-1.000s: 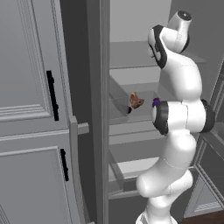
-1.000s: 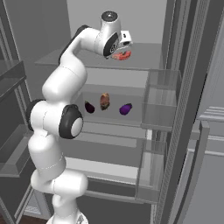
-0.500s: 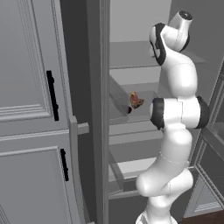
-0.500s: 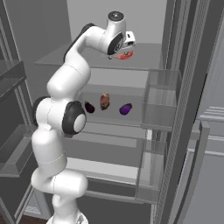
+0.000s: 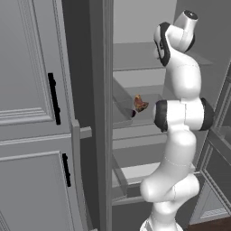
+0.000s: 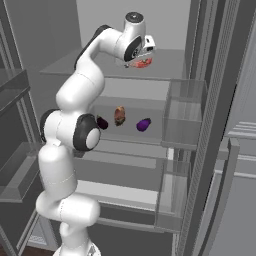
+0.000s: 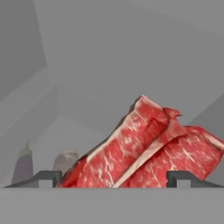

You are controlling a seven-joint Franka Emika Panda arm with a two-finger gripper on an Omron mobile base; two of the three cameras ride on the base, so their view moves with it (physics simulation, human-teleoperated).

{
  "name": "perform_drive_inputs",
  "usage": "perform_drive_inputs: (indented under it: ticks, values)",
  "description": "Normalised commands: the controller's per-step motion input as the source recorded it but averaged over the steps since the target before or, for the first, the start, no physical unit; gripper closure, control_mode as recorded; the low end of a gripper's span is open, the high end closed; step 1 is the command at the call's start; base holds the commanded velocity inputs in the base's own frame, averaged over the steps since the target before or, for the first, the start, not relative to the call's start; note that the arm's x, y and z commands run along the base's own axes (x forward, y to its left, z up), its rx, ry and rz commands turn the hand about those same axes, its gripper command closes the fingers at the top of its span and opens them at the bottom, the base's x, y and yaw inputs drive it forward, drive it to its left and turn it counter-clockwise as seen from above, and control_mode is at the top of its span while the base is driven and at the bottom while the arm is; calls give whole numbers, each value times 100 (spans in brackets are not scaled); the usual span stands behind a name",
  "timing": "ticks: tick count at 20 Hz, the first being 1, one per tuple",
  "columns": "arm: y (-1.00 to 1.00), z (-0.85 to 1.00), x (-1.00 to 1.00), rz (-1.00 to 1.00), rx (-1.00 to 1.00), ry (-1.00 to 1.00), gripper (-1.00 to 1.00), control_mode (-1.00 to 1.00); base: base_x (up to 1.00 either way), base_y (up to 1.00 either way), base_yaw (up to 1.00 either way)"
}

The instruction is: Place one eggplant and one steak in each tupperware on the nearby counter, to pack two identical lunches.

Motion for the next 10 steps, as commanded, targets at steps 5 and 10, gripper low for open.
perform_drive_inputs:
  ticks: [5,10]
  values:
    - [5,-21,8,1,-1,5,100,-100,0,0,0]
    - [34,-15,-22,4,-18,-18,100,-100,0,0,0]
